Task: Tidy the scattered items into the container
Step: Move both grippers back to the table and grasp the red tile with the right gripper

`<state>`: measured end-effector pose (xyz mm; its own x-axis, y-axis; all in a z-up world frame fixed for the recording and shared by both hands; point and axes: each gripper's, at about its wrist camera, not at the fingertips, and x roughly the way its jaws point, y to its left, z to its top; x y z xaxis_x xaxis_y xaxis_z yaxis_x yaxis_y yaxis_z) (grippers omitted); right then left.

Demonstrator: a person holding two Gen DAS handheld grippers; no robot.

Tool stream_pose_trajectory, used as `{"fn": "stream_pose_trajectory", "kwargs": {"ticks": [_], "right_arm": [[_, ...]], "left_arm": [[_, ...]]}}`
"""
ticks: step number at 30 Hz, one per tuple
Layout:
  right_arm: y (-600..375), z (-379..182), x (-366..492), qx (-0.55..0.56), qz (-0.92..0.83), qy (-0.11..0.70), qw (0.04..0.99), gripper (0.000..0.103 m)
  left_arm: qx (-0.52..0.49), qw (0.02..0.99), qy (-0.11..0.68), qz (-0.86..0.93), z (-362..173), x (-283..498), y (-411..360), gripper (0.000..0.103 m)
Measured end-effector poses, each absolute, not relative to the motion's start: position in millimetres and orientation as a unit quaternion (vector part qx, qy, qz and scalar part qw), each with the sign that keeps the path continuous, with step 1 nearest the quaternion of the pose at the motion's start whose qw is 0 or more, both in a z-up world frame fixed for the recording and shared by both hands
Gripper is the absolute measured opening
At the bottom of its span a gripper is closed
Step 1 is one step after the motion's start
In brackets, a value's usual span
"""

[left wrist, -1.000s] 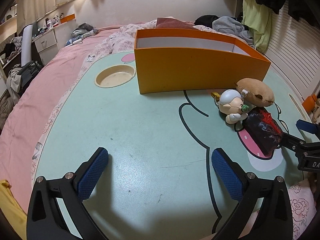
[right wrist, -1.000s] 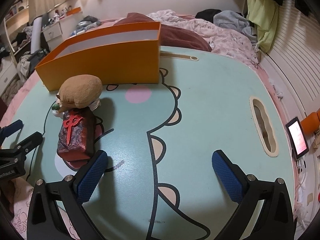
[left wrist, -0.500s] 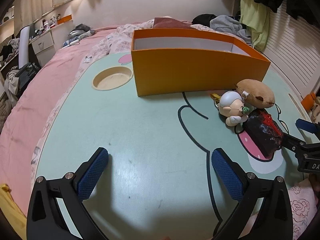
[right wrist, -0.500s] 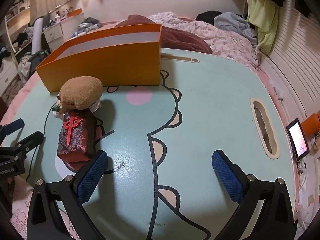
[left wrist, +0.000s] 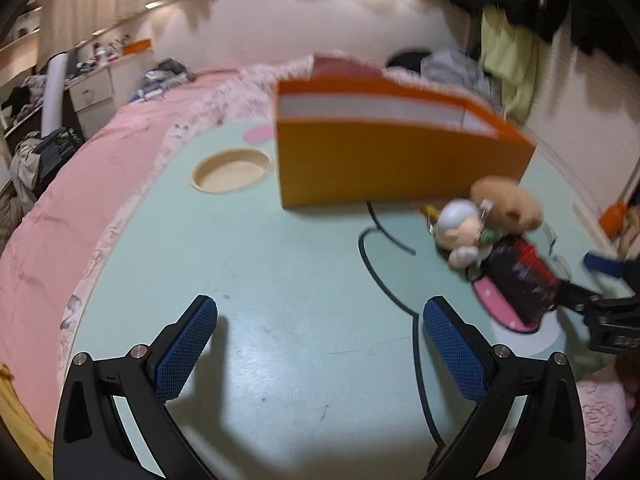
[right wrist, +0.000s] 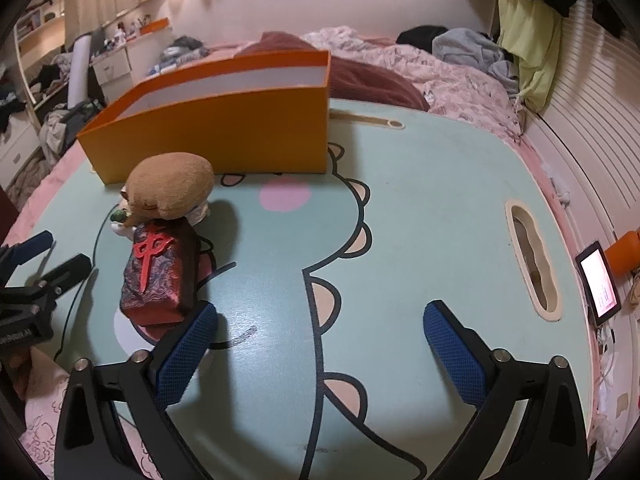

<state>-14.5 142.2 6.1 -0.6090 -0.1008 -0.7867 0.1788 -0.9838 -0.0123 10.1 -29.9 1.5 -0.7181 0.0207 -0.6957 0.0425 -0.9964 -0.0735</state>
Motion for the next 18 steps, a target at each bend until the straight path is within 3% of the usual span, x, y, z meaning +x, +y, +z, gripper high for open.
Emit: {"fn": "stream_pose_trajectory", "kwargs": {"ticks": [2,4,9,12,18], "right_arm": [[142,10,-10,0.422,-0.902,0.041,0.085,0.075],[143,18,-4,0.4,-0.91,0.031,0.103,0.071],[134,30,8,0.375,-0.912,0.018,0.164,0.071],[120,31,4,0.391,-0.9,0.026,0.191,0.066],[89,22,-21,0.451,-0.857,0.024,0.249,0.065]], "left_arm": [[0.341,0.012,0.052,-0.938,11,23,-36,0.103],[0.317,0.013,0.056,-0.947,17,32,-39,0.103],[0.288,0.01,0.074,-0.955,23,40,-47,0.101],[0.277,0.017,0.071,-0.958,26,43,-47,0.086],[0.276,0.015,0.056,-0.959,26,44,-41,0.086]]}}
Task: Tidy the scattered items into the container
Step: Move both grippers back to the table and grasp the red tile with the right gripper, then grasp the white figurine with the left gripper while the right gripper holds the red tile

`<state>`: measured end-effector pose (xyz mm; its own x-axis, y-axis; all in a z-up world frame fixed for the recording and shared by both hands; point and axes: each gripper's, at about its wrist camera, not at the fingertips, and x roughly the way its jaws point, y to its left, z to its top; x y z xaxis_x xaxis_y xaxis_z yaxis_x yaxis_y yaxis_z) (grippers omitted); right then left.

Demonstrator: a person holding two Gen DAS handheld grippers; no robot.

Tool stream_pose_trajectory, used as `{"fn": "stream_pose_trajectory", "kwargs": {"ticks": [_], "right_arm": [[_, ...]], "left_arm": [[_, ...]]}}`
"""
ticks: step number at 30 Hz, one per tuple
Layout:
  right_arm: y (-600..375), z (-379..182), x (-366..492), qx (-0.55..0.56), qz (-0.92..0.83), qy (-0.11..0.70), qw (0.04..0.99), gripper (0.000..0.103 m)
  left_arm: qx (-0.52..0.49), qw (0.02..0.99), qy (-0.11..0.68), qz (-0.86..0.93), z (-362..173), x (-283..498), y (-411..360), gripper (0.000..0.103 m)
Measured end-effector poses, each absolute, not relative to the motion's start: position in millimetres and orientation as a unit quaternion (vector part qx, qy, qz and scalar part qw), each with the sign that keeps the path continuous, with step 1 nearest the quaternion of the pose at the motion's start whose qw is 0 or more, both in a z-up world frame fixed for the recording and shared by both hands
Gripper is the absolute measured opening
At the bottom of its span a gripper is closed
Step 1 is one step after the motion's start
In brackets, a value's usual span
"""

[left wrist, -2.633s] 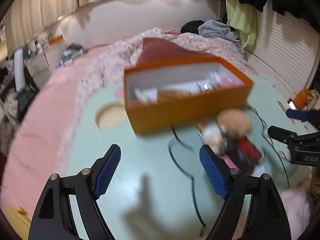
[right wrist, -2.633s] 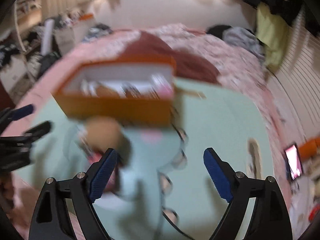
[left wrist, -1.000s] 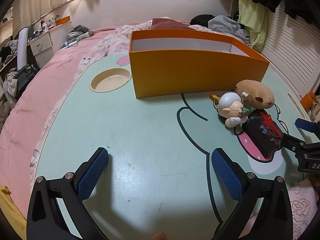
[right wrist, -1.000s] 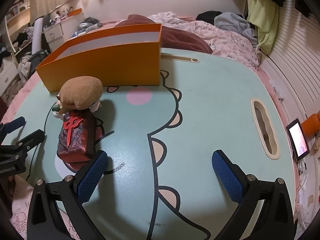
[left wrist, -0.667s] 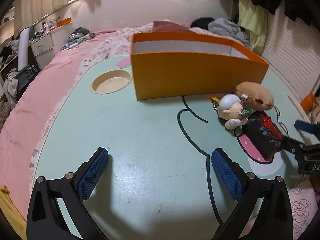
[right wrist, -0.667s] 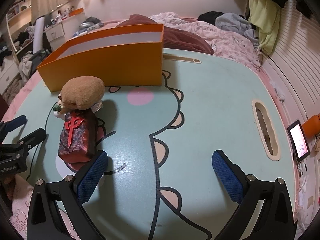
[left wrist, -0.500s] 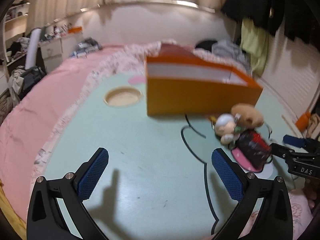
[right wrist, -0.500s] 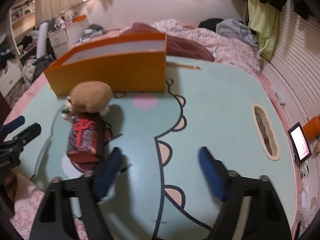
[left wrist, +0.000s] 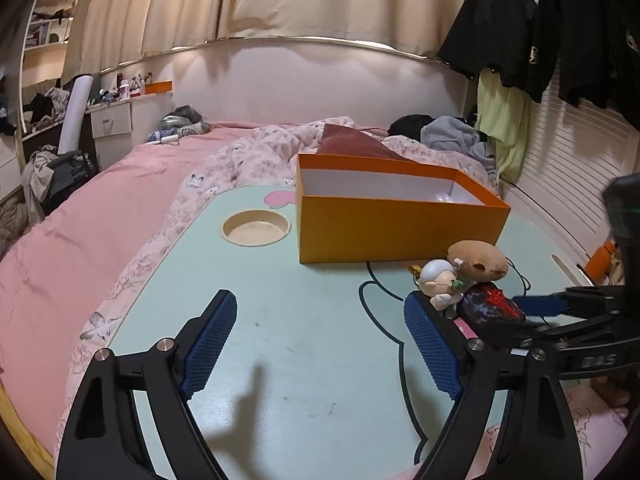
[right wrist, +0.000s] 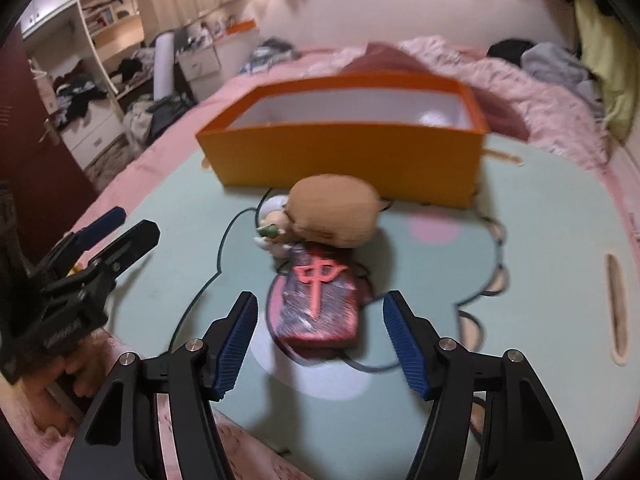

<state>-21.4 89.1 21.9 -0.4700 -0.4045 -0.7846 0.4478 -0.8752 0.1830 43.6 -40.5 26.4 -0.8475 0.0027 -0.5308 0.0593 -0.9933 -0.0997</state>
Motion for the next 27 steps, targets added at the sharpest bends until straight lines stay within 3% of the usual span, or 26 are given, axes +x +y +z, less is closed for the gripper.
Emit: {"fn": "stream_pose_trajectory", "kwargs": {"ticks": [3,4,13,16,21,27], "right_arm": [[77,17,-25,0.456,-0.857,0.051,0.235,0.059],[73,18,-23,0.451,-0.862,0.067,0.22,0.038],[127,32,17,0.382,-0.9,-0.016,0.207,0.038],[138,36,19,0.365,-0.909,-0.041,0.196,0.038],[136,36,19,0.369,-0.906,-0.047,0.2,0.038],[141,34,19,0.371,-0.904,-0.058,0.204,0.038]], "left_arm": [[0.276,0.012,0.052,-0.96,26,43,-39,0.086],[0.275,0.011,0.051,-0.96,27,43,-38,0.086],[0.28,-0.038,0.018,-0.959,29,41,-19,0.085],[0.297,-0.082,-0.033,-0.951,28,30,4,0.065],[0.343,-0.109,-0.064,-0.931,22,0,22,0.044],[0.366,-0.115,-0.029,-0.923,25,-33,18,0.044]]}}
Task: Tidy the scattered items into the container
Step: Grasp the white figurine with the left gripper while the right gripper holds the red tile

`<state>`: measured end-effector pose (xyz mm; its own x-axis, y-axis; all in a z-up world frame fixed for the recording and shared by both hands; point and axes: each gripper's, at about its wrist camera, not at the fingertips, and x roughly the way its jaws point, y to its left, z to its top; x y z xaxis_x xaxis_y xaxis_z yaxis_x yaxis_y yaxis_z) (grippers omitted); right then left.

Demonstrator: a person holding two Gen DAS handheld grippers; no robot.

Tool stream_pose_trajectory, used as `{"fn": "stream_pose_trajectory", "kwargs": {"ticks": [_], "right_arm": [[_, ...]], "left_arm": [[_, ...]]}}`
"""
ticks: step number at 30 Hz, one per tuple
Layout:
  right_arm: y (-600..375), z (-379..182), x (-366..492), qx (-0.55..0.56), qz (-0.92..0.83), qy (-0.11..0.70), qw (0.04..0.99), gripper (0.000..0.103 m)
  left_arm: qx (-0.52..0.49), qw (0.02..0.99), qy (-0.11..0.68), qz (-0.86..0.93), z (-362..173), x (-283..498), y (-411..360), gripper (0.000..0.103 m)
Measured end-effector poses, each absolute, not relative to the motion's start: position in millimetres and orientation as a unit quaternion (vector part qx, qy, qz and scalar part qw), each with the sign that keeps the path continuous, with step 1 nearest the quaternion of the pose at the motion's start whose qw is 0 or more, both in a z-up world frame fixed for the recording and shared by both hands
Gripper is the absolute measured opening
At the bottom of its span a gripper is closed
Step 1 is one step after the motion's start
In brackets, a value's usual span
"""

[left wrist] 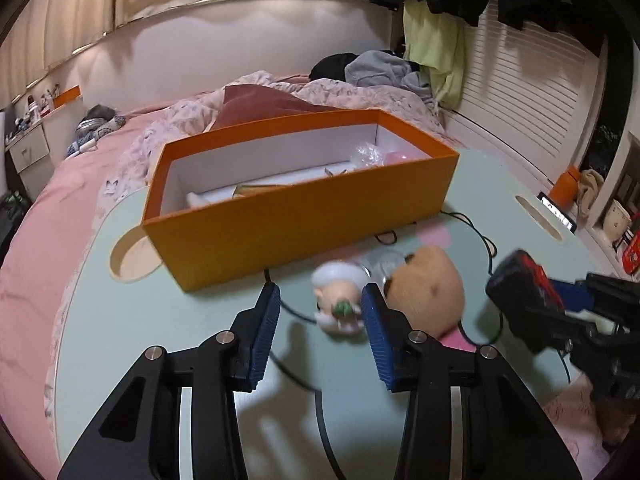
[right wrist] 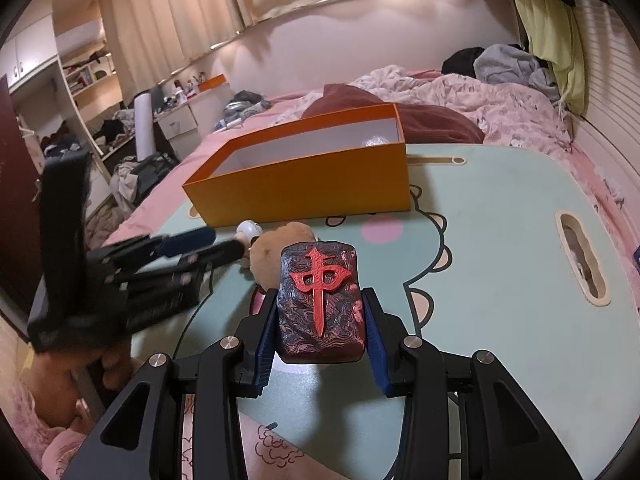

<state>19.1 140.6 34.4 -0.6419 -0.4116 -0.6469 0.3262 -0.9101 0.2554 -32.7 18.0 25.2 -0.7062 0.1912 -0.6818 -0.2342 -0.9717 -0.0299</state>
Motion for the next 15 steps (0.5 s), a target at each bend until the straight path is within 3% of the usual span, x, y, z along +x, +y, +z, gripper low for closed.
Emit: {"fn": "stream_pose_trajectory", "kwargs": {"ticks": [8,15], "right_arm": [[147,34,21,0.366,-0.905,-0.076,0.203,0.038],[150,34,22,0.363,-0.906,-0.084,0.203,0.038]], "left_arm": [[-0.391,0.131,0.088,0.907,12,-56,42,0.036],[-0.354,0.124,0.051,0.925,25,-37,26,0.035]]}}
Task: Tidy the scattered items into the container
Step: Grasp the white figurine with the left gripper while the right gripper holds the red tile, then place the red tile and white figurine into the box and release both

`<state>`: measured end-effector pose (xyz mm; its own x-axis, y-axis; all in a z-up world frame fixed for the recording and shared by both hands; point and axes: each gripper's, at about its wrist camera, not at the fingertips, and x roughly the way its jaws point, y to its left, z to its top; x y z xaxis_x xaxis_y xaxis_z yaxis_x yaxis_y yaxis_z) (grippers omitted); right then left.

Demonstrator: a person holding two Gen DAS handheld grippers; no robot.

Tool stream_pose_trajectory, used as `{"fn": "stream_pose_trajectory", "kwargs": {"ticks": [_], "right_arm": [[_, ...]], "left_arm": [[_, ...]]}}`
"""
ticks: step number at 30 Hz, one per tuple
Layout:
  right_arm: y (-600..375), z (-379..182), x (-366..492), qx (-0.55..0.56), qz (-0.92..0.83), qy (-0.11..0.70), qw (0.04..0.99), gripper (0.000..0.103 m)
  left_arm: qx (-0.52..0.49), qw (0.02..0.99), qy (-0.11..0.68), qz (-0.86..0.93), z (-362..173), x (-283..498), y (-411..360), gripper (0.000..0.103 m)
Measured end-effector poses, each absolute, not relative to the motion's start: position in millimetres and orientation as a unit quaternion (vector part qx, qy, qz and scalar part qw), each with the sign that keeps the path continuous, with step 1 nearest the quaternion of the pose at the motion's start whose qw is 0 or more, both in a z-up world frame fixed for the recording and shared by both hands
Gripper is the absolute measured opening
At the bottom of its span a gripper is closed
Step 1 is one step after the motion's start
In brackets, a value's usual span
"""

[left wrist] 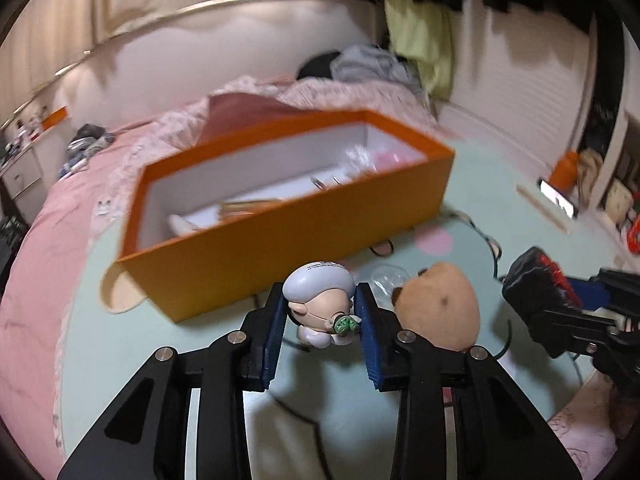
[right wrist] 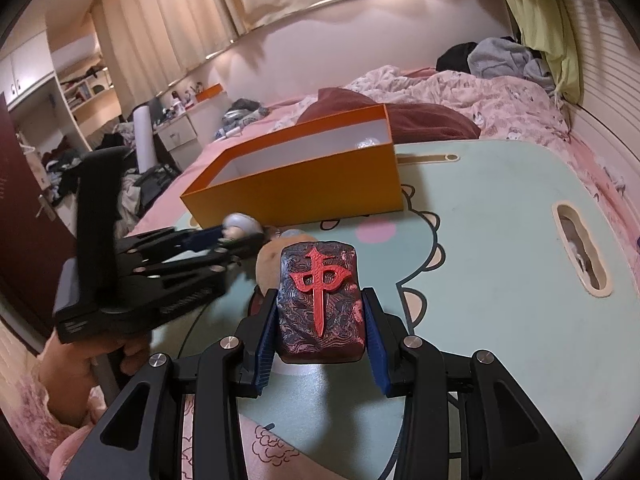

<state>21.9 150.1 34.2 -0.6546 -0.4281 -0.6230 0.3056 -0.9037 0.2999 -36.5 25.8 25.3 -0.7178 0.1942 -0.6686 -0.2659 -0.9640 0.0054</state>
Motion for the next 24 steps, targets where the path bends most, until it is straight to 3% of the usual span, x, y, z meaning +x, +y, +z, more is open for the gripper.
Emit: {"fn": "stream_pose_trajectory", "kwargs": {"ticks": [4,24], "right_arm": [[149,36,24,0.358,-0.908,-0.081,0.201,0.038],[136,67,16,0.32,-0.929,-0.028,0.182,0.038]], "left_arm": [[-0.344,0.128,0.02,0.93,39,-20,12,0.035],[-0.332,0.115,0.015,0.936,75,-27,9,0.035]]}}
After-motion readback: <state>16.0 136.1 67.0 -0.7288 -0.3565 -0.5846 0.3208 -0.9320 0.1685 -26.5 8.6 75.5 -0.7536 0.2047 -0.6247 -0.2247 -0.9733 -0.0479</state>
